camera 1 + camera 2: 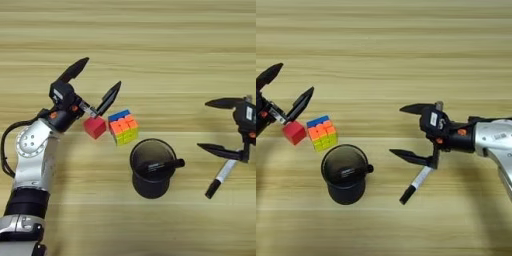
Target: Move the objects on the table
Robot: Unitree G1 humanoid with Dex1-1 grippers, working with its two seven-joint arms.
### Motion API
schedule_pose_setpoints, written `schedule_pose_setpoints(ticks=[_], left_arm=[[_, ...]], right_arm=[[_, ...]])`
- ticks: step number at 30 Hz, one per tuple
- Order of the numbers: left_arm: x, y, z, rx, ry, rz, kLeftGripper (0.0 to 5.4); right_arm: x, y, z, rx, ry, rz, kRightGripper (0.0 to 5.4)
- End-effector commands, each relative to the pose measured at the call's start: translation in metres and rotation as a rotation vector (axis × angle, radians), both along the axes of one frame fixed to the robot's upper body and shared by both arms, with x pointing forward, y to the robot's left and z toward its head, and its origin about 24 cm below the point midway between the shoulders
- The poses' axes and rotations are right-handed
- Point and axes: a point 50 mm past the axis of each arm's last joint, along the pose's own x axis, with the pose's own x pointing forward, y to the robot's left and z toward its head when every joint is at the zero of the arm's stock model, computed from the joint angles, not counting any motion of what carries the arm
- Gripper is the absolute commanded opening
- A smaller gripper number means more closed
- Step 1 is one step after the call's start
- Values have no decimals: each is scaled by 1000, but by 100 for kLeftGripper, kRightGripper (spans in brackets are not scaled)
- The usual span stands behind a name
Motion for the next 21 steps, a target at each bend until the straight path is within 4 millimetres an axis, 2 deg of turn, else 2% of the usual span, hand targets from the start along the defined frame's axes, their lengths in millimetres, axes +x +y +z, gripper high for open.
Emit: schedule_pose_setpoints(ticks=[1, 8, 12, 21], left_arm=[[2, 1, 2, 15, -6, -4, 540], [4, 1, 3, 17, -9, -7, 540], [5, 1, 4, 18, -10, -9, 540], [6, 0, 4, 18, -13, -13, 540]], right_arm=[[-2, -4, -5, 30, 17, -31, 539], [-3, -10, -28, 44, 91, -68, 539], [-4, -17, -37, 26, 148, -14, 539], [15, -31, -22, -44, 158, 154, 539]])
